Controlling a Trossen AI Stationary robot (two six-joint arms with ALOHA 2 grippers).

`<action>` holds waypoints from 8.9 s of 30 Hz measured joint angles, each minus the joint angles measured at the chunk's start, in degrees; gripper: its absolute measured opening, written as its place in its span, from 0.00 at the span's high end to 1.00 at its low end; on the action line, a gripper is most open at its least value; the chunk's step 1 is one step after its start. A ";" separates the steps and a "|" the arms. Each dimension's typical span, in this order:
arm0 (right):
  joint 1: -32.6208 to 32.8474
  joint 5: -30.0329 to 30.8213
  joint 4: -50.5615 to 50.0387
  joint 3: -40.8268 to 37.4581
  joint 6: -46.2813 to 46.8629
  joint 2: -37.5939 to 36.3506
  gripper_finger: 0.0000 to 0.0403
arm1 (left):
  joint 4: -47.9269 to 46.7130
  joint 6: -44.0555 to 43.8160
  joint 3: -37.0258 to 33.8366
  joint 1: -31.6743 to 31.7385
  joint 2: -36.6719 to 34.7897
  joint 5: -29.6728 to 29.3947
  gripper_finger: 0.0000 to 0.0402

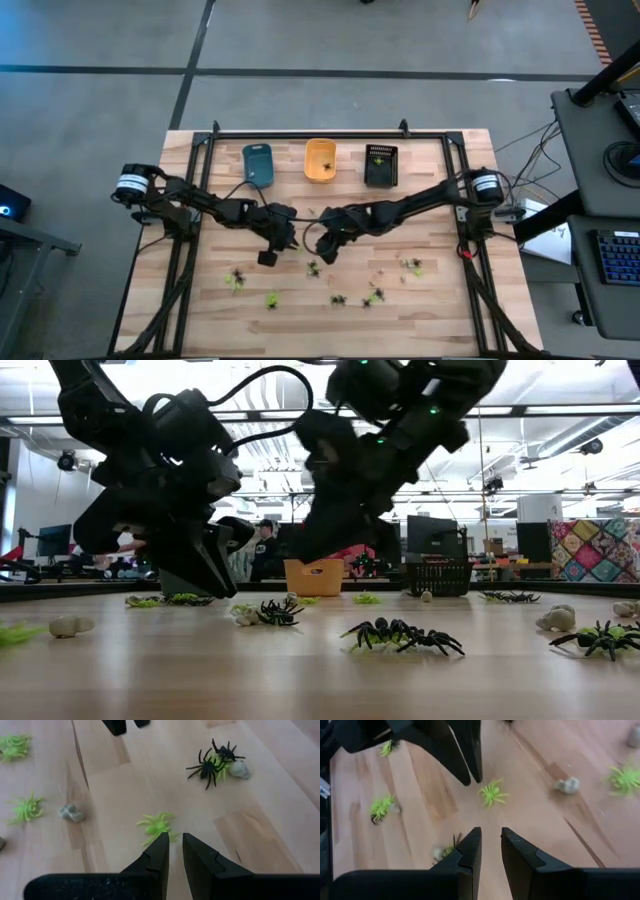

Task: Sort Halloween decoration
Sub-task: Put the green spider toy into the black bin, then put the white skull toy into the blue bin

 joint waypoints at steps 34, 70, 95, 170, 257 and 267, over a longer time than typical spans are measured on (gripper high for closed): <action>0.25 3.67 6.66 2.34 6.48 7.51 0.53 | 8.76 -2.58 -0.20 0.11 7.06 -1.27 0.91; 0.26 2.67 12.48 3.06 8.70 11.65 0.79 | 10.69 -4.26 -0.44 0.11 7.37 -1.44 0.91; 0.28 2.99 12.09 2.97 7.45 11.66 0.98 | 10.30 -6.82 -0.50 0.13 6.48 -0.31 0.91; -14.95 19.63 -36.19 1.86 -11.19 -16.81 0.98 | -3.78 -12.89 -0.39 0.07 -19.61 -2.56 0.68; -0.59 30.06 -7.21 -20.94 -20.96 -37.43 0.85 | 14.30 -19.08 4.63 0.00 11.63 -22.08 0.71; -0.59 30.01 -7.21 -20.94 -20.94 -37.43 0.85 | 14.48 -19.04 4.57 0.00 12.07 -22.08 0.79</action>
